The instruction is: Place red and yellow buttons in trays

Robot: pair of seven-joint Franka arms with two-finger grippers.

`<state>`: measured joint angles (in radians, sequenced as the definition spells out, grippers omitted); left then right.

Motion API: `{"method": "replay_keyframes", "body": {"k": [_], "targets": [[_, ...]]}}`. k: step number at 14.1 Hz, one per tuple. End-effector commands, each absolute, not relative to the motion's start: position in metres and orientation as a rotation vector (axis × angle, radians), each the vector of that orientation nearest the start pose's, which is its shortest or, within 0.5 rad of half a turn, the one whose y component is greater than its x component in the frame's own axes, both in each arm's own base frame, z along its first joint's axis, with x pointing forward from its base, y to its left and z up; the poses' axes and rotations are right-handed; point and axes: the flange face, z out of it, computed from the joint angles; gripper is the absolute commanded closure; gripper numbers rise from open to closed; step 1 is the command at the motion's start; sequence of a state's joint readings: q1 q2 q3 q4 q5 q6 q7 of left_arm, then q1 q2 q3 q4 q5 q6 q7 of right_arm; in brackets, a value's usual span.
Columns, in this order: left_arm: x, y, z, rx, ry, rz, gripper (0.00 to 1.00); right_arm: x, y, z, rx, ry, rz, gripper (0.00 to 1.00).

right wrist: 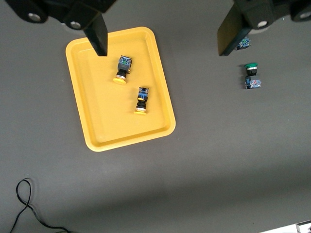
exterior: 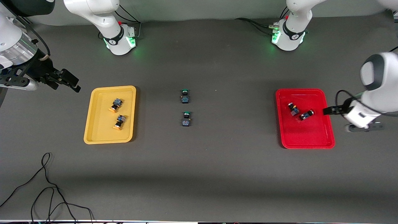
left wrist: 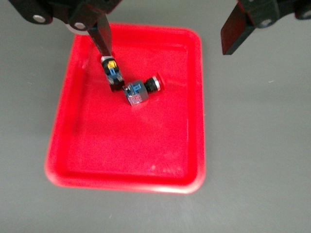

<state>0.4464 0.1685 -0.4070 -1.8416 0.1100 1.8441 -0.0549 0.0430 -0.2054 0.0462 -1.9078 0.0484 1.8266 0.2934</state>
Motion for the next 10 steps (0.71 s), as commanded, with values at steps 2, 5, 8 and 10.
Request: {"method": "replay_keyframes", "body": {"k": [2,5,8,10], "targets": [[0.593,0.008,0.529,-3.068,-0.01,0.22,0.0,0.512,0.052,0.596,-3.06,0.292,-0.189,0.0],[0.571,-0.008,0.58,-3.042,-0.003,0.191,0.0,0.513,0.052,0.596,-3.06,0.29,-0.191,0.0],[0.565,-0.001,0.596,-3.047,-0.019,0.164,0.0,0.513,0.052,0.596,-3.06,0.288,-0.196,0.0],[0.568,0.003,0.593,-3.042,-0.016,0.164,0.0,0.513,0.052,0.596,-3.06,0.288,-0.196,0.0]]}}
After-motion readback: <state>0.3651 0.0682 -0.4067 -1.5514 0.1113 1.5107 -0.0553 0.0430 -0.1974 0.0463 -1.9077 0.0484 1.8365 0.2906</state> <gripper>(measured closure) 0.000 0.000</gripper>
